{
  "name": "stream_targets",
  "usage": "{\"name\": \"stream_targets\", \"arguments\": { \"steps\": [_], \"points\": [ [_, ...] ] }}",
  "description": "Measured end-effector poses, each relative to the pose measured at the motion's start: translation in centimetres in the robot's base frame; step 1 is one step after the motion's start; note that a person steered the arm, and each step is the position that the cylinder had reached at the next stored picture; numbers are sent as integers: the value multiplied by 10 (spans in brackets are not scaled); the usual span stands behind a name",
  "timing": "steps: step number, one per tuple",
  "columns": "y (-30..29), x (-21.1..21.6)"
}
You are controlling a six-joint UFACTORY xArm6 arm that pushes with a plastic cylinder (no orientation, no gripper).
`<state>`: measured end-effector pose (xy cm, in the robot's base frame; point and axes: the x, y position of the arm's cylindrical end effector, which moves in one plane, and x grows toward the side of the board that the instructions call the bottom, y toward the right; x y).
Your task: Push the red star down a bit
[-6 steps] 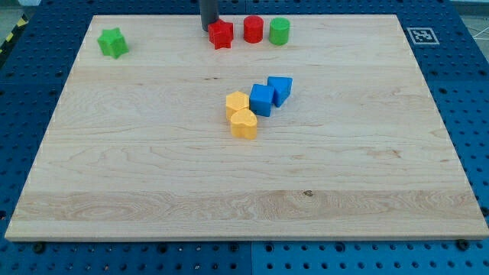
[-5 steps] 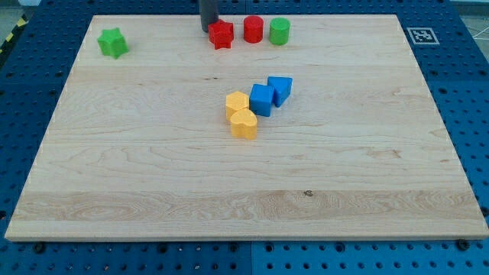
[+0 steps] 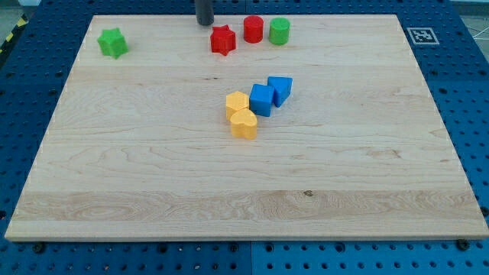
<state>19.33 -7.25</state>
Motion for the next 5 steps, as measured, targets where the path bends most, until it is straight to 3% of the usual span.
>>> {"name": "stream_targets", "arguments": {
  "steps": [1, 3, 5],
  "points": [
    [45, 13],
    [46, 20],
    [42, 74]
  ]
}}
